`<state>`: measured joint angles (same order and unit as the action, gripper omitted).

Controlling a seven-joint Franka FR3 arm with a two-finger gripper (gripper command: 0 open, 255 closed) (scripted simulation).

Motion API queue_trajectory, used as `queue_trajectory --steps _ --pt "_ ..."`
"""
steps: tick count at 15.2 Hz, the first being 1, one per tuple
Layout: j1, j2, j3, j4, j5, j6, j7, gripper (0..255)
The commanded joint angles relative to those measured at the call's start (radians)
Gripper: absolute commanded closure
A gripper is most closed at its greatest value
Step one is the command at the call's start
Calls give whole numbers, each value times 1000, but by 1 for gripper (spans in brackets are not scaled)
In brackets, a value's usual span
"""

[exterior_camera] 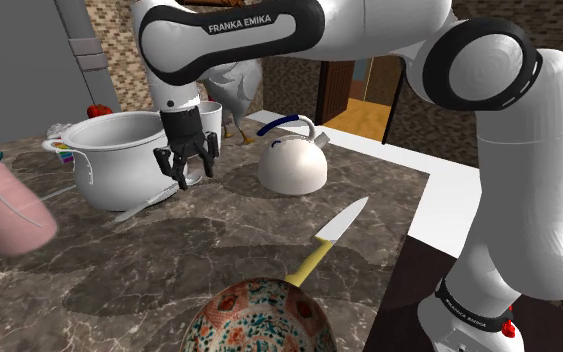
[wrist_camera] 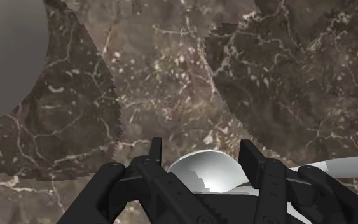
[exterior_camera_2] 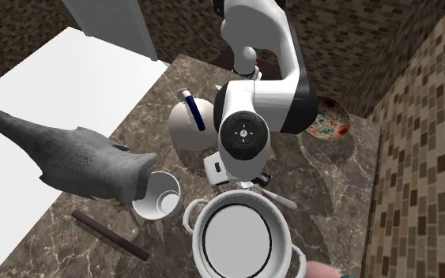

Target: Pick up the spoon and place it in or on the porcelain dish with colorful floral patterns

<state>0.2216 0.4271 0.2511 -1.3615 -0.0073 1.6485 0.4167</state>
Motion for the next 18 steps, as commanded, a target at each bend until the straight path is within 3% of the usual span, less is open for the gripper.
queue_trajectory --steps 1,13,18 --pt "0 -1 0 24 0 -26 1 255" --pt "14 27 2 219 -5 -192 12 255" --pt "14 -189 28 -93 45 -88 51 255"
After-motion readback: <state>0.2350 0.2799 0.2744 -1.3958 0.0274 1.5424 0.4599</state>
